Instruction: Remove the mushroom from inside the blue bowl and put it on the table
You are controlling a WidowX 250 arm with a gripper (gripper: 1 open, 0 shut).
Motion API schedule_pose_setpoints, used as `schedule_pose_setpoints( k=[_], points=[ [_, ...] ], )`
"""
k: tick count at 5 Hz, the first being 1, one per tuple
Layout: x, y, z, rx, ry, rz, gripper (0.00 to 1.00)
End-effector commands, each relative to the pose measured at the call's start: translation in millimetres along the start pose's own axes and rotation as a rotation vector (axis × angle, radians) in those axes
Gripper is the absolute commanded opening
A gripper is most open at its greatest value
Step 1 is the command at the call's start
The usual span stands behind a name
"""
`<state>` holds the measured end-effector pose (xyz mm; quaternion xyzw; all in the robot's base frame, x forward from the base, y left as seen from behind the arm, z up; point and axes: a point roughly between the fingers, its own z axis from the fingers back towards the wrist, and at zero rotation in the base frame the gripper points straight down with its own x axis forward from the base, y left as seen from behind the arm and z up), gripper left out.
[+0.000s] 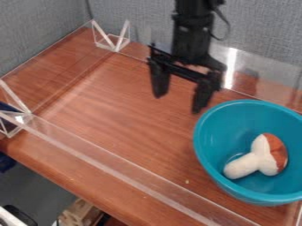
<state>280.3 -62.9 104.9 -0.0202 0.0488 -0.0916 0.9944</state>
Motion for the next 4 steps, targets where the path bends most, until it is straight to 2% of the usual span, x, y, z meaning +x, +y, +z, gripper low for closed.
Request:
schedule_pose_setpoints(
  k=[1,2,3,4],
  points=[
    [5.0,-32.8,12.8,-0.003,-0.075,-0.078,1.00],
    [4.9,-67.6,11.0,0.004,-0.098,-0.149,1.00],
    [2.9,-90.4,1.7,0.007,-0.097,-0.184,1.00],
    [-4.5,-100.9,-2.0,0.002,-0.117,-0.188,1.00]
  ],
)
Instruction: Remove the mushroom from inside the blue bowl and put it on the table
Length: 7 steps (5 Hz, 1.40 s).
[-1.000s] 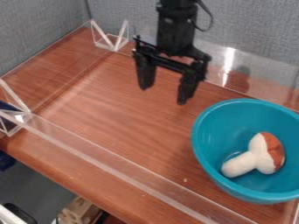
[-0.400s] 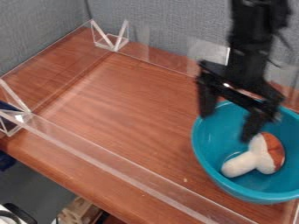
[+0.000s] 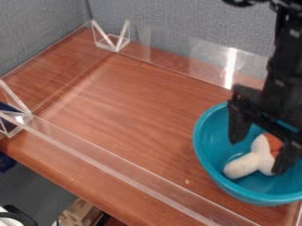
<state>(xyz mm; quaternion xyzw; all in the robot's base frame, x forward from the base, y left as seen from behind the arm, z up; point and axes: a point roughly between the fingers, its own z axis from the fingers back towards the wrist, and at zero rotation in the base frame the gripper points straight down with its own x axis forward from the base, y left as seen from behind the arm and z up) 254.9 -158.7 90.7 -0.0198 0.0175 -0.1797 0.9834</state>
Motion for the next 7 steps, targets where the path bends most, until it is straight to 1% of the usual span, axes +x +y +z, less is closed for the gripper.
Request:
schedule_pose_setpoints(
  k=[1,3,4,7],
  points=[
    [-1.3,-9.1,10.5,-0.016,-0.067,-0.003,1.00],
    [-1.7,-12.8,3.1,-0.021,-0.085,0.005,1.00],
    [-1.7,-13.5,-0.4,-0.025,-0.099,0.009,1.00],
    [0.7,-11.8,-4.3,-0.039,-0.157,0.037,1.00]
  ],
)
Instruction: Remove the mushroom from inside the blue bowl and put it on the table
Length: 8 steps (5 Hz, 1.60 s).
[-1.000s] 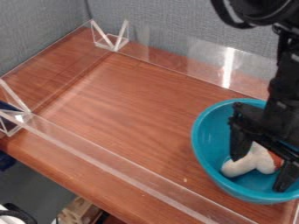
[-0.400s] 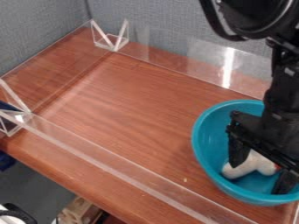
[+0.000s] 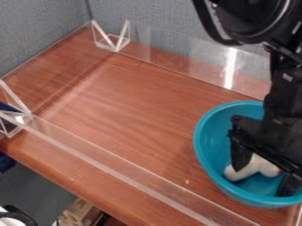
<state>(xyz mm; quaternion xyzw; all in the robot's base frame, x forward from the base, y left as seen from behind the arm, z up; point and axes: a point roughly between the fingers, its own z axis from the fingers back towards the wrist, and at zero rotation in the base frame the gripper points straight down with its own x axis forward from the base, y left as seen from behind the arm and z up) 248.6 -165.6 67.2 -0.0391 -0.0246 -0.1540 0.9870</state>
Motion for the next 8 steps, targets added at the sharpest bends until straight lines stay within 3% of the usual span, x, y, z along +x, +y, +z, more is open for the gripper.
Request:
schedule_pose_setpoints(
  k=[1,5,6,7,8],
  points=[
    [6.2,-3.7,17.2,-0.021,-0.081,-0.002,1.00],
    [13.4,0.0,12.4,-0.039,-0.147,0.023,1.00],
    [14.6,2.8,3.9,-0.038,-0.136,0.030,0.00],
    [15.0,5.6,9.3,-0.034,-0.149,0.033,0.00],
    [14.8,10.2,28.7,-0.025,-0.184,0.041,0.00]
  ],
)
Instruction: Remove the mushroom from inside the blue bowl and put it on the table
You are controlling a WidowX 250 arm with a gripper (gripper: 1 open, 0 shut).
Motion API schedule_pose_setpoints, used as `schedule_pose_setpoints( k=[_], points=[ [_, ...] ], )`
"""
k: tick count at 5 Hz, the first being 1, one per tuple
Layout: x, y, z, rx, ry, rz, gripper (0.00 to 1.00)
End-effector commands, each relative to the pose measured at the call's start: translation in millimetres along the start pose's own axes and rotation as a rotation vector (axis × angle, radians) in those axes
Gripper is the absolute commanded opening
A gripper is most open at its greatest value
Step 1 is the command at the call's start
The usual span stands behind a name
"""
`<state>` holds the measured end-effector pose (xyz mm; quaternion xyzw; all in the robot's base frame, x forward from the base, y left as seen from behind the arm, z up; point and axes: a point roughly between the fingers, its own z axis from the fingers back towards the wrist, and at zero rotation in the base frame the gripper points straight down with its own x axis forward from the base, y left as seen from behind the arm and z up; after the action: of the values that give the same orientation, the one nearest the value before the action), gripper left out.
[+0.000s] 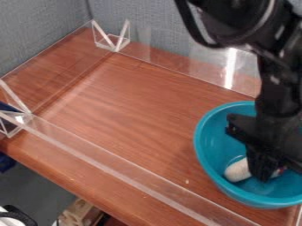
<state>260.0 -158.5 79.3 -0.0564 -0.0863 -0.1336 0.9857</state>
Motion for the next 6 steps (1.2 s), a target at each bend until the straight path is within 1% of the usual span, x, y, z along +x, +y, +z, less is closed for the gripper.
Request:
schedule_pose_setpoints(
  k=[1,2,3,4,5,6],
  points=[
    [10.5,13.9,51.3,0.012,-0.123,0.035,0.00],
    [10.3,35.5,86.6,0.039,-0.181,0.087,0.00],
    [2.4,59.1,96.2,0.058,-0.189,0.152,1.00],
    [-5.7,65.8,83.5,0.062,-0.163,0.173,1.00],
    [-6.5,47.9,67.1,0.048,-0.142,0.136,1.00],
    [-5.8,24.6,47.2,0.026,-0.118,0.093,1.00]
  ],
)
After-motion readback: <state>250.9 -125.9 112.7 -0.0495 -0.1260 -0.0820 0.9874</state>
